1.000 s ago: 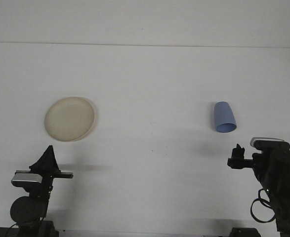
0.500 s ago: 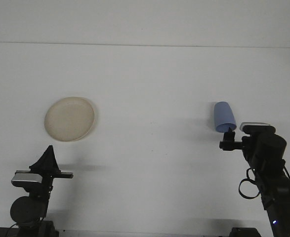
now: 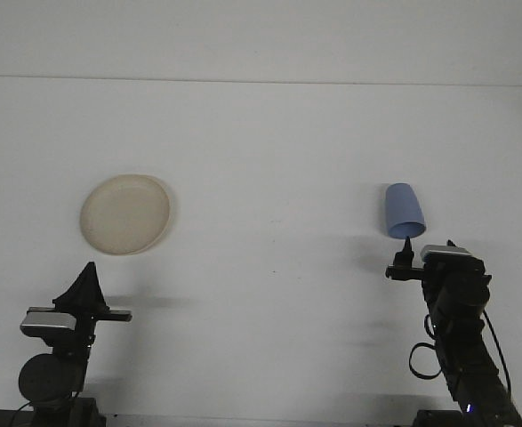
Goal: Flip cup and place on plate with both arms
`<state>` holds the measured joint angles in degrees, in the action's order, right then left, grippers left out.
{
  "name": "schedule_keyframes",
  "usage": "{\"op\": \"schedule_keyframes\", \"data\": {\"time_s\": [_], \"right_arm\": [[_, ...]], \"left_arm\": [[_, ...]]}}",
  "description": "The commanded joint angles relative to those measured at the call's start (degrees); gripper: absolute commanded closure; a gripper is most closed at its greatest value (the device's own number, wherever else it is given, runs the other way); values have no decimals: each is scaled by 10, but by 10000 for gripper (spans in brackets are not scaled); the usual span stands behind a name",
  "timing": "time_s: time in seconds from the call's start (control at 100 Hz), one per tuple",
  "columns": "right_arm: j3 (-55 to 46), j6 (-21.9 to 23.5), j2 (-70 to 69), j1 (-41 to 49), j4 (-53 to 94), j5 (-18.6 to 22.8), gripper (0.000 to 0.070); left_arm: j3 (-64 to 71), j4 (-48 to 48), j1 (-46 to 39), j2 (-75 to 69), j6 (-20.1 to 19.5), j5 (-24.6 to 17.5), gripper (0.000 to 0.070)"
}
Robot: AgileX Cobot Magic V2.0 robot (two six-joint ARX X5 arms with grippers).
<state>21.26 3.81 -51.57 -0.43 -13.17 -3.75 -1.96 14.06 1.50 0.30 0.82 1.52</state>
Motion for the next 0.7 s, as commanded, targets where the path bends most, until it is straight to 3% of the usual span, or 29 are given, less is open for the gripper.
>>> {"op": "schedule_keyframes", "data": {"time_s": [0.0, 0.26, 0.69], "right_arm": [[-2, -9, -13, -3, -10, -9, 147], [-3, -24, -106, -35, -88, 0, 147], [-2, -24, -288, -85, -292, 86, 147]], "left_arm": [[12, 6, -1, -1, 0, 0, 689], [12, 6, -1, -1, 0, 0, 689], [12, 6, -1, -1, 0, 0, 689]]}}
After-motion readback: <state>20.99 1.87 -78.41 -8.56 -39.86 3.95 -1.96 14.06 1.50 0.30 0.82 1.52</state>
